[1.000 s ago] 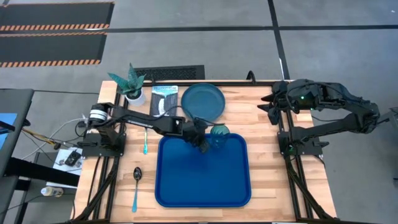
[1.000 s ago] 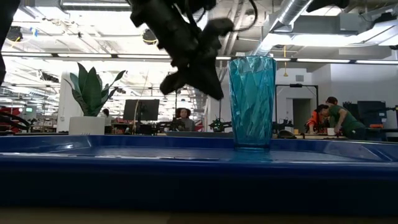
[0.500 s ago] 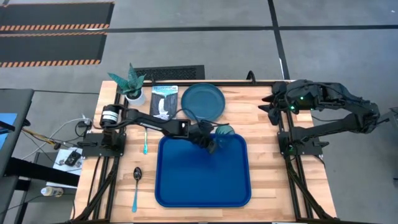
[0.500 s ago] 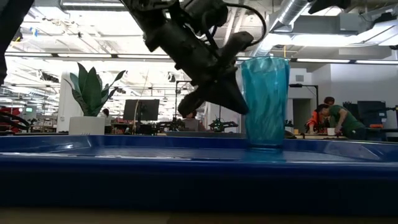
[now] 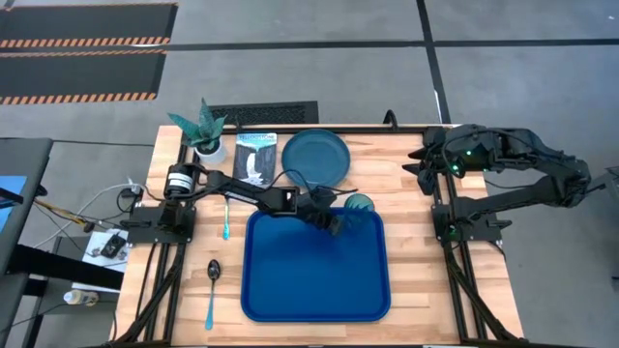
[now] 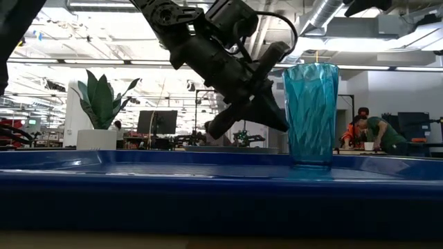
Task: Pick and place plate/cup/fork/spoon on tray
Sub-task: Put the blue cup on the top right of the blue tray, then put the blue plate on the blue tray to the bottom of the blue cup
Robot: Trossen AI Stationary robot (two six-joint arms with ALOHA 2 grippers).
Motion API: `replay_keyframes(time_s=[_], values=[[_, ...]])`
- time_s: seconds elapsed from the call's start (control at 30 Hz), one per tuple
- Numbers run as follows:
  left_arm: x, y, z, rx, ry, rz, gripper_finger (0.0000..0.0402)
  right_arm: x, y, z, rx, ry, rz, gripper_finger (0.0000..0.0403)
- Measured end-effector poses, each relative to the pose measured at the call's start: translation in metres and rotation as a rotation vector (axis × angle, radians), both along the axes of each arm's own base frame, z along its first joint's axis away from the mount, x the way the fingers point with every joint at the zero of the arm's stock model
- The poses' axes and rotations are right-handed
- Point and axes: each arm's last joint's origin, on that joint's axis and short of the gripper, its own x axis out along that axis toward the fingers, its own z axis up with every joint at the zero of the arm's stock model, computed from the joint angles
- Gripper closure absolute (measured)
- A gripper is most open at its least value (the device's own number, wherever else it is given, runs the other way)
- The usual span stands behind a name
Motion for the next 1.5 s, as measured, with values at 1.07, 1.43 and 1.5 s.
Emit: replay_keyframes(time_s=[1.07,1.43,1.5], values=[[-0.094,0.142,0.053,0.146,0.427,0.410,0.0189,0.001,0.000,0.001,-0.001,-0.013,-0.002,0.0189],[-0.108,0.172,0.027,0.132,0.583,0.510,0.0127,0.010,-0.001,-0.002,0.008,0.006,-0.008,0.0189],[-0.104,0.174,0.018,0.103,0.580,0.485,0.0132,0.014,-0.002,-0.003,0.008,0.016,-0.008,0.0189]])
